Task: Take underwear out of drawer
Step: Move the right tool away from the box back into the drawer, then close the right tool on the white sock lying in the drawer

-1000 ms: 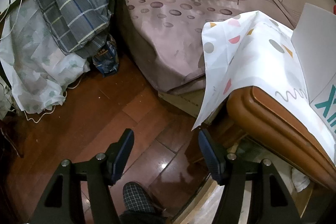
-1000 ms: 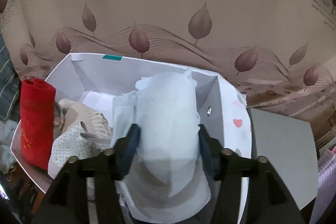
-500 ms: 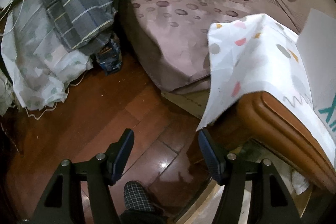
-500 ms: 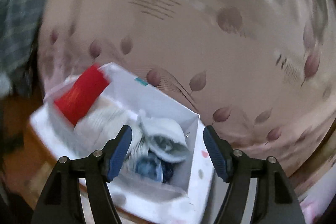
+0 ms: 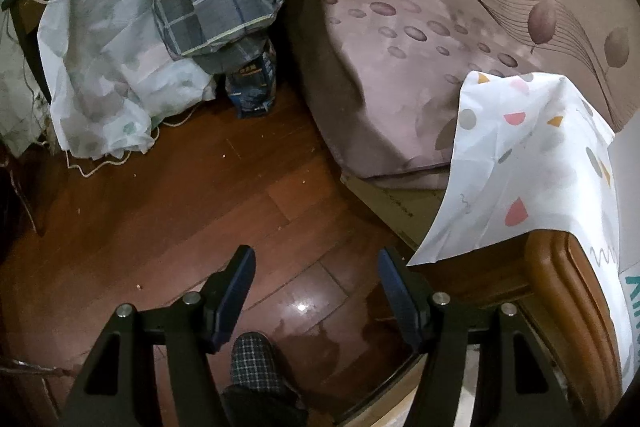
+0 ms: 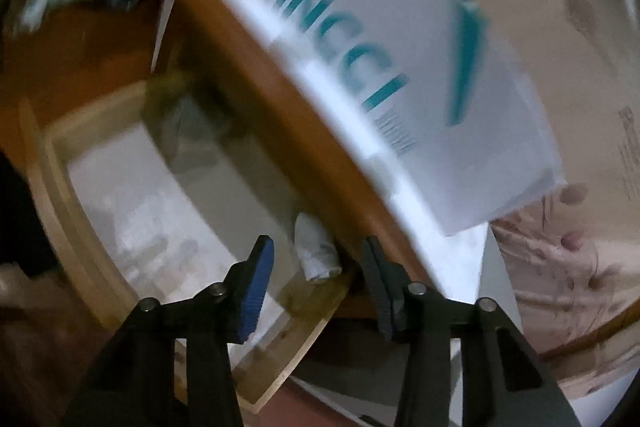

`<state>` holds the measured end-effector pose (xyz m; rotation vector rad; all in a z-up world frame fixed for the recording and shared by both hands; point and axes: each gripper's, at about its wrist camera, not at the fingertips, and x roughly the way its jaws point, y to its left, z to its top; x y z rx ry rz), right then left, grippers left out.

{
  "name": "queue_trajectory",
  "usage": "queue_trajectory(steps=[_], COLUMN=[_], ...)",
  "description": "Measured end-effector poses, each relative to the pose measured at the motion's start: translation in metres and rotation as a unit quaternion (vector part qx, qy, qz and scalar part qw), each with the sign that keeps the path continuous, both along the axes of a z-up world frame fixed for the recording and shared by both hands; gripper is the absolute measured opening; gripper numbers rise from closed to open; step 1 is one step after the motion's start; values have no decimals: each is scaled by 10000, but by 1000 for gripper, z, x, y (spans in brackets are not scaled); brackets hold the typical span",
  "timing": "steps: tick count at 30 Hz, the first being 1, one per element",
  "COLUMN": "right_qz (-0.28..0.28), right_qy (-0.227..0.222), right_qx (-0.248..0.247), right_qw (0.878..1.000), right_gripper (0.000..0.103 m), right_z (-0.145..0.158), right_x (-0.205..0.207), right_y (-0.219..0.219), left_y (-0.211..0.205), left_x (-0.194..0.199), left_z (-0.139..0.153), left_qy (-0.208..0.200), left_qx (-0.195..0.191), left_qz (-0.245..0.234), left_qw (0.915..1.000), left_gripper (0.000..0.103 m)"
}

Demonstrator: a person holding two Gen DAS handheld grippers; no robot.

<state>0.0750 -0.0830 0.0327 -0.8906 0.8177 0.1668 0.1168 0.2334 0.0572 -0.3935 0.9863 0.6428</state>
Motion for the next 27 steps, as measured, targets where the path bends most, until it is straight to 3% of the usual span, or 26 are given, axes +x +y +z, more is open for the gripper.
queue_trajectory(steps=[5, 14, 27], right_qz=[323, 226, -111], right_qy=[100, 531, 441], right_qx=[-950, -1494, -1725], right_qw=[9949, 9871, 9840], right_gripper=[40, 40, 37], right_z=[-65, -122, -149], right_x=[20, 58, 78], right_y=[6, 4, -10], left_y=[-8, -18, -25], left_x=[7, 14, 19], left_z=[-1, -2, -3], left_qy=[83, 157, 201], left_qx=[86, 222, 322], left_qz=[-173, -364, -549], left_qw=[9998, 9990, 9978], left_gripper=[65, 65, 65])
